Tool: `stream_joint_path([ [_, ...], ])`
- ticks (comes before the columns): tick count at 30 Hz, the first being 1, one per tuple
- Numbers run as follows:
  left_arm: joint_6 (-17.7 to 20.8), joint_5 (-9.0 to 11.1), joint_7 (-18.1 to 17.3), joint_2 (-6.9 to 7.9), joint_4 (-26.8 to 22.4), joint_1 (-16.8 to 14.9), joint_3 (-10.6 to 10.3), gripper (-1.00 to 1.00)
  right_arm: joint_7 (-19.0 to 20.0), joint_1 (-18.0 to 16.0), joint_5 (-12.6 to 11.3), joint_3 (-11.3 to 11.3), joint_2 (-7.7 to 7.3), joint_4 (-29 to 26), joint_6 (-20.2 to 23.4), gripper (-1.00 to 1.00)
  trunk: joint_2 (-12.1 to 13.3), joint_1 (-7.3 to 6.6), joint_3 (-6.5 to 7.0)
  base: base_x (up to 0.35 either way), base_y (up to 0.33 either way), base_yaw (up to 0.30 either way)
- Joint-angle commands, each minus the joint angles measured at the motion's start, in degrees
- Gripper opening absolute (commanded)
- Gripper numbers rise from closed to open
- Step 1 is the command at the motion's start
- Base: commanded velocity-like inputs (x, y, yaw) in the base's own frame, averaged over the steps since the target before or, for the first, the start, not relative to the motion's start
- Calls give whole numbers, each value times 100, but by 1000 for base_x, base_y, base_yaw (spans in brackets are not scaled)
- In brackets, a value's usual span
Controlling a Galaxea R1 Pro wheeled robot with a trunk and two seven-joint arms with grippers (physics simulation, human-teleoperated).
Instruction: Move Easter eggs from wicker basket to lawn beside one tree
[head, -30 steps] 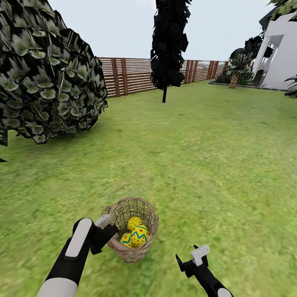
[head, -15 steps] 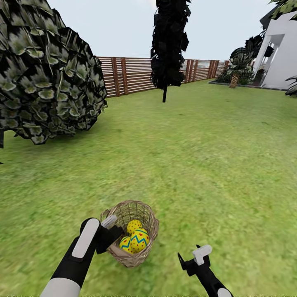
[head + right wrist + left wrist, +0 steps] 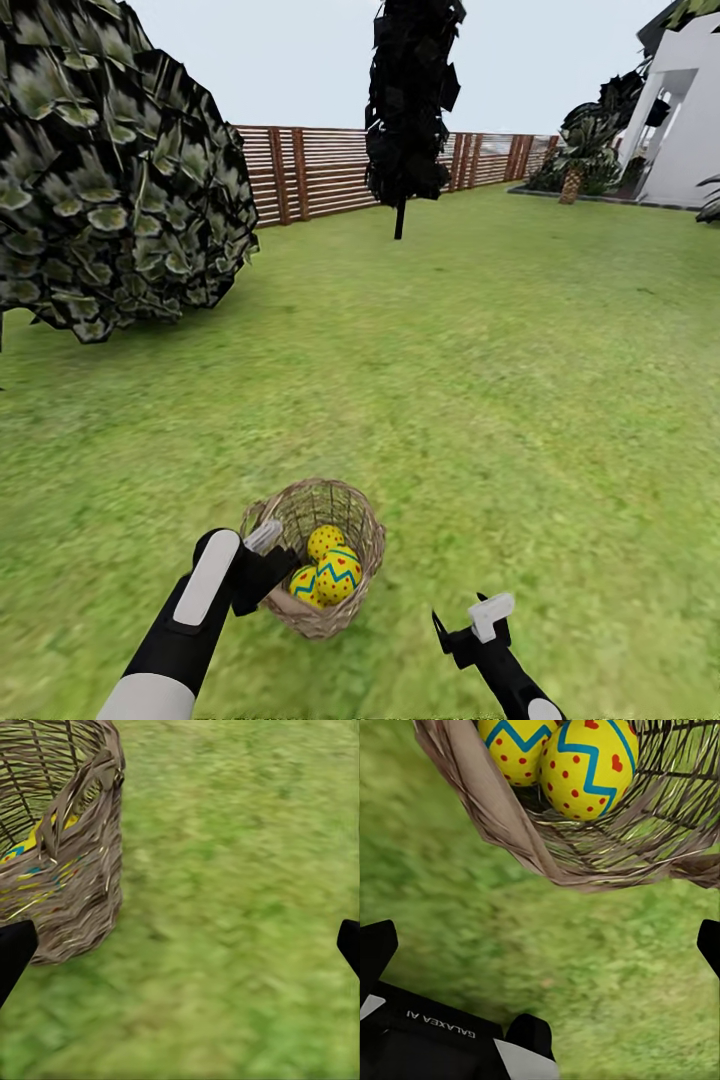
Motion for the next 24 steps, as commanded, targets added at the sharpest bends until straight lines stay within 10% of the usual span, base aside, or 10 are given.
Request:
stream_joint_path([
  [1, 0, 3, 0, -1, -3, -1, -1, 100, 3, 0, 3, -3, 0, 0, -6, 100, -42, 23, -28, 0, 0, 0],
  [24, -244, -11, -1, 17, 43, 0, 139, 100, -2, 0, -1, -7, 4, -1, -24, 100, -323, 176, -366, 68, 0, 0],
])
